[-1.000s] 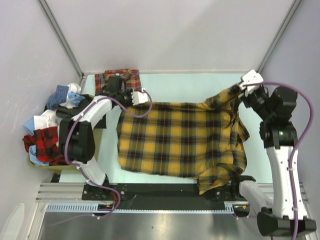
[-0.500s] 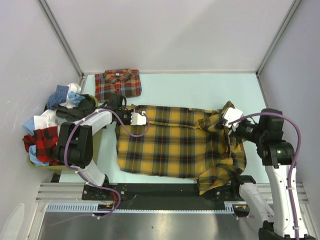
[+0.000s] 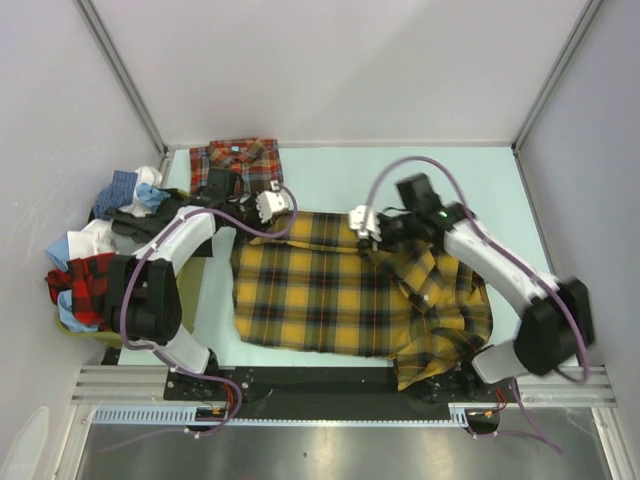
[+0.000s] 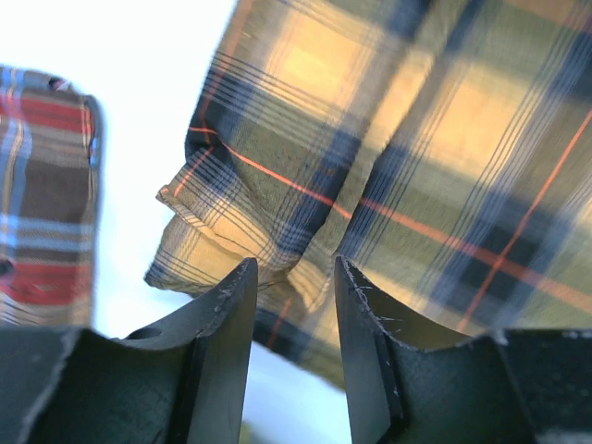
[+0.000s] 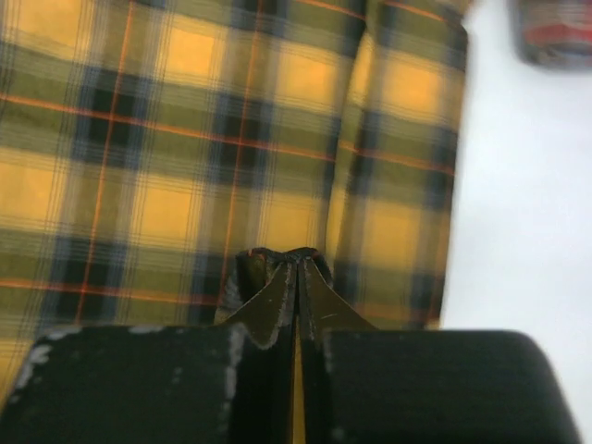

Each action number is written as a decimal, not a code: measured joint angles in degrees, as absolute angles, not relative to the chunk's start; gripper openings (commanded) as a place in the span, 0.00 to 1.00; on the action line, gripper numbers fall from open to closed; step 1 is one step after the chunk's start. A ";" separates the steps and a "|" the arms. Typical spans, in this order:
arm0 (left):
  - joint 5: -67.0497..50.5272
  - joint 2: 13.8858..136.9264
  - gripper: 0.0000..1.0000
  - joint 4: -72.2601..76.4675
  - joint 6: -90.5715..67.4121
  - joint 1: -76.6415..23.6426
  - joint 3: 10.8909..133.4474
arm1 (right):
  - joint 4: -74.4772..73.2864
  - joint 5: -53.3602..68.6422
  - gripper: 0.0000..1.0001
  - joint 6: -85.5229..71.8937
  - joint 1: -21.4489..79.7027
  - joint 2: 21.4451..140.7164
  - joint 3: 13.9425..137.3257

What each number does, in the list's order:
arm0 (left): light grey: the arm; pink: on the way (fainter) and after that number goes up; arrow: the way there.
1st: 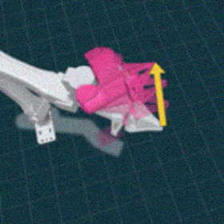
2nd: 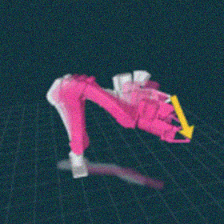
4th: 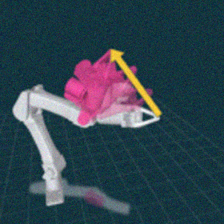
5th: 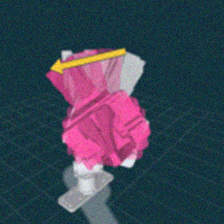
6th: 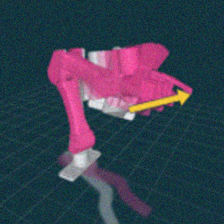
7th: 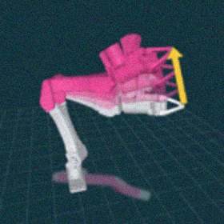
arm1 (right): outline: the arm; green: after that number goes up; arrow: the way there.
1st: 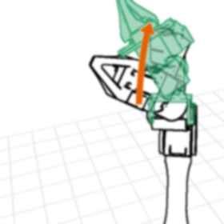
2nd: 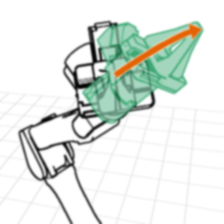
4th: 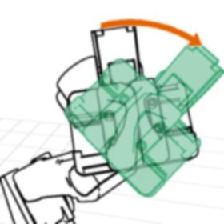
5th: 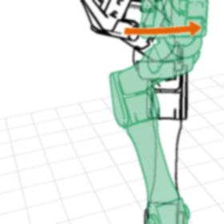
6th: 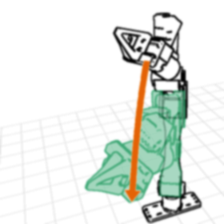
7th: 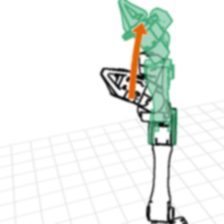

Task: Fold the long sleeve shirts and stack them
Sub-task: Fold the shirt

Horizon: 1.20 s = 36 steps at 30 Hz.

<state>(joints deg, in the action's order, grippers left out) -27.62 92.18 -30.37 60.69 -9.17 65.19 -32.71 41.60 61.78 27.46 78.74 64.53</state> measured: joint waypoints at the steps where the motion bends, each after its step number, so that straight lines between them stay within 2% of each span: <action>1: -28.80 91.74 0.45 -29.93 57.25 -8.78 65.43 | -33.43 41.17 0.43 61.87 29.21 82.96 67.53; 2: -29.74 91.35 0.45 -29.50 54.17 -8.36 65.47 | -34.74 40.40 0.61 61.65 31.11 86.78 71.20; 5: -31.73 91.09 0.47 -28.95 46.83 -7.29 65.49 | -38.96 39.18 0.82 60.55 34.46 93.23 79.42; 8: -32.99 91.11 0.49 -29.10 42.26 -6.94 65.76 | -44.36 40.12 0.85 59.57 30.98 92.18 81.14; 10: -33.93 91.61 0.50 -29.63 40.49 -6.94 66.92 | -47.90 41.06 0.85 58.57 23.07 90.13 81.25; 15: -34.63 97.08 0.49 -31.03 38.63 -8.49 73.80 | -54.19 42.22 0.73 56.10 -0.80 88.75 84.31; 16: -34.59 98.96 0.49 -31.66 38.41 -9.21 75.83 | -55.96 43.09 0.66 55.02 -5.37 90.04 86.08; 21: -32.75 108.97 0.47 -34.13 36.34 -11.70 85.60 | -62.94 47.03 0.50 51.16 -20.58 104.40 96.64; 22: -31.81 111.00 0.47 -34.65 35.97 -11.88 87.53 | -63.83 47.44 0.45 50.19 -22.48 107.46 97.47; 24: -30.00 113.30 0.46 -35.40 35.66 -11.81 89.54 | -64.55 47.20 0.43 47.88 -25.26 112.68 97.67; 28: -26.55 117.36 0.46 -37.10 34.87 -11.53 94.00 | -64.40 45.60 0.43 42.22 -27.79 121.12 97.65; 36: -22.74 120.14 0.46 -38.37 34.41 -11.33 96.57 | -61.17 44.56 0.45 33.89 -28.45 127.37 98.72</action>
